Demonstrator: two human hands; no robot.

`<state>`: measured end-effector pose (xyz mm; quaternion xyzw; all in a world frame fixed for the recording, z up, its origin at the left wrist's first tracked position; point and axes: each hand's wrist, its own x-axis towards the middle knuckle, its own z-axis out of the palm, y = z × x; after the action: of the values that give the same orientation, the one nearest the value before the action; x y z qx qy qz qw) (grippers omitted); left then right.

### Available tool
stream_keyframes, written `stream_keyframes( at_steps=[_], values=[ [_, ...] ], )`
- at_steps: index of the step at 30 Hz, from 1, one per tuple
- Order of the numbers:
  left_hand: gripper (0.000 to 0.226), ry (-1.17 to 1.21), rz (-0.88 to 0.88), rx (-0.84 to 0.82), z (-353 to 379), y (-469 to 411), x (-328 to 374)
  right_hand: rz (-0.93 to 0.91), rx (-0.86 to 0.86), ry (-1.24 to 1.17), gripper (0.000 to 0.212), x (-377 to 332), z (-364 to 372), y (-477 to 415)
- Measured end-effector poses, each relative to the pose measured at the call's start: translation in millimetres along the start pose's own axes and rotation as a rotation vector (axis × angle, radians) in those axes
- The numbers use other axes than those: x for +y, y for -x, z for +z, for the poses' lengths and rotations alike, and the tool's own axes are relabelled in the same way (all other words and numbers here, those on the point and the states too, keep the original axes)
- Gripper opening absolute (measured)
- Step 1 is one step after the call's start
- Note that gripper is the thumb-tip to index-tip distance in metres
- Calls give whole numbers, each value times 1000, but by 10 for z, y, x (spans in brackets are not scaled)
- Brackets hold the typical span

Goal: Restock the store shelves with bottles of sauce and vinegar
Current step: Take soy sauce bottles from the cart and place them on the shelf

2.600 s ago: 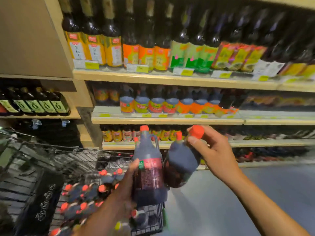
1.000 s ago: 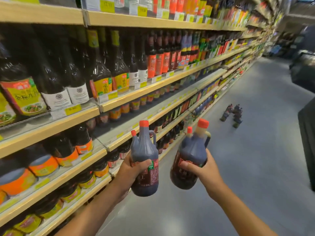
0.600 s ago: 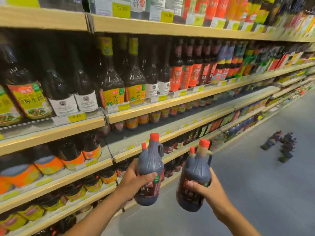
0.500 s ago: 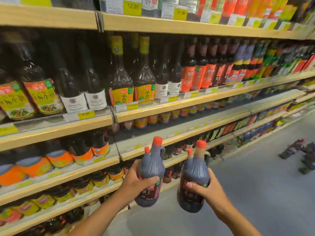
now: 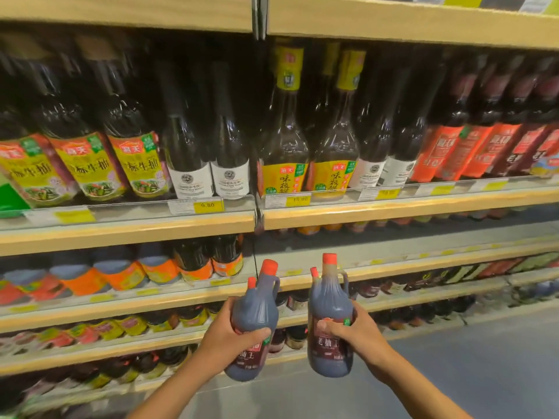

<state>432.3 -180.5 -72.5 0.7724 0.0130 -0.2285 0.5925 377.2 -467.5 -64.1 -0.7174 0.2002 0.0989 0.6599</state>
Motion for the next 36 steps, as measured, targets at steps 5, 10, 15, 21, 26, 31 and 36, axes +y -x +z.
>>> stream_keyframes(
  at_steps=[5, 10, 15, 21, 26, 31, 36],
  values=[
    [89, 6, -29, 11, -166, -301, -48, 18, -59, 41, 95, -187, 142, -461],
    [86, 12, -47, 55, -120, -390, -54, 30, -129, 73, 82, -315, 154, -841],
    [90, 72, -50, 142, 51, -403, -69, -31, -214, 183, 74, -508, 70, -1169],
    [82, 147, -50, 238, 269, -397, -96, -75, -224, 216, 57, -711, -20, -1516],
    [79, 216, -27, 302, 401, -376, -84, -58, -229, 285, 33, -879, -83, -1765],
    [94, 263, -7, 362, 470, -382, -83, 24, -189, 325, 51, -973, -84, -2037],
    [94, 273, -5, 410, 524, -374, -92, 44, -276, 380, 46, -912, -45, -2214]
  ],
)
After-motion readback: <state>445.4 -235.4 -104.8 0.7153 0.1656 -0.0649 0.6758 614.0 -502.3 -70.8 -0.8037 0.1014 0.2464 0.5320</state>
